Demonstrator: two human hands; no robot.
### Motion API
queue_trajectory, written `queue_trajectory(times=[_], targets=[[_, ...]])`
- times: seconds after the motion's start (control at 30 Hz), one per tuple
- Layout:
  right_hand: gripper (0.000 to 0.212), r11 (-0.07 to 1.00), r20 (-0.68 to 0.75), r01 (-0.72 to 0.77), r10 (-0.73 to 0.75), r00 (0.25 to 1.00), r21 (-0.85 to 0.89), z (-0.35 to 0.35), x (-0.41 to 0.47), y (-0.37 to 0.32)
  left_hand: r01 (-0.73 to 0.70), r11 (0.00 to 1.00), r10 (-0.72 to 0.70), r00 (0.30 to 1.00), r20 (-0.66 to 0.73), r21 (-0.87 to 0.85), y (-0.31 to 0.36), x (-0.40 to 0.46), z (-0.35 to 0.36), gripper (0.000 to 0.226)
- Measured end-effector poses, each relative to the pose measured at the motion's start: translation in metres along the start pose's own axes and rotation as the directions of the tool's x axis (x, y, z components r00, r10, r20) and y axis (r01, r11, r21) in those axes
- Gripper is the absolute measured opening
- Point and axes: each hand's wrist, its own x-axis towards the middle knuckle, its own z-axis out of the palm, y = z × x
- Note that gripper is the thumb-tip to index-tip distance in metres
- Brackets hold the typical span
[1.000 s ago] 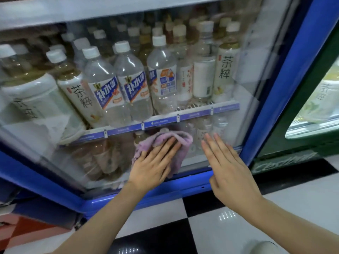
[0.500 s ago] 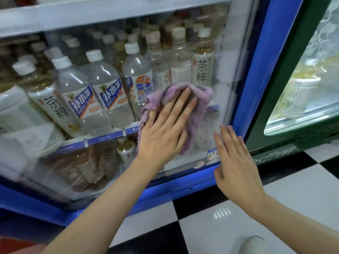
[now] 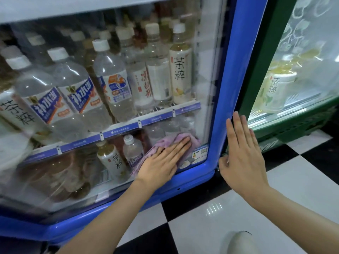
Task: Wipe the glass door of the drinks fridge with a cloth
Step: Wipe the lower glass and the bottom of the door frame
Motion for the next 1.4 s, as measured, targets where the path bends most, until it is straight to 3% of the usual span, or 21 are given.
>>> queue_trajectory(times=[0.17, 0.3, 0.5, 0.63, 0.73, 0.87, 1.03, 1.17, 1.4], targets=[[0.099, 0.998, -0.011, -0.012, 0.012, 1.000, 0.057, -0.001, 0.004, 0.002, 0.155, 0.987, -0.160, 0.965, -0.209, -0.040, -0.001, 0.081, -0.034, 0.071], [0.098, 0.996, -0.017, -0.022, 0.023, 1.000, 0.088, -0.001, 0.006, 0.003, 0.256, 0.964, -0.266, 0.920, -0.289, -0.073, 0.007, 0.117, -0.043, 0.067], [0.091, 0.997, 0.011, -0.011, 0.011, 1.000, 0.070, 0.005, 0.001, 0.003, 0.184, 0.982, -0.176, 0.974, -0.139, 0.041, 0.034, 0.086, -0.014, 0.070], [0.063, 0.999, -0.006, -0.032, 0.032, 0.999, -0.012, 0.011, -0.008, -0.001, 0.144, 0.989, -0.142, 0.988, -0.059, 0.029, 0.045, 0.064, -0.005, 0.089], [0.052, 0.989, -0.099, 0.146, -0.142, 0.985, 0.038, 0.020, -0.014, 0.002, 0.089, 0.980, -0.080, 0.995, -0.054, 0.180, 0.043, 0.060, -0.004, 0.106], [0.066, 0.953, -0.114, 0.303, -0.301, 0.947, -0.006, 0.036, -0.017, 0.001, -0.018, 0.957, 0.051, 0.993, -0.106, 0.290, 0.027, 0.045, 0.000, 0.084], [0.070, 0.922, -0.132, 0.375, -0.385, 0.913, -0.093, 0.055, -0.003, -0.001, -0.009, 0.951, 0.038, 0.995, -0.089, 0.308, 0.012, 0.026, 0.002, 0.076], [0.077, 0.949, -0.148, 0.314, -0.316, 0.937, -0.039, 0.081, 0.007, -0.011, -0.024, 0.936, 0.025, 1.000, 0.002, 0.352, 0.014, 0.017, 0.007, 0.083], [0.094, 0.972, -0.274, 0.235, -0.219, 0.936, 0.025, 0.126, 0.015, -0.024, -0.007, 0.915, 0.002, 1.000, 0.014, 0.403, 0.012, 0.007, 0.012, 0.077]])
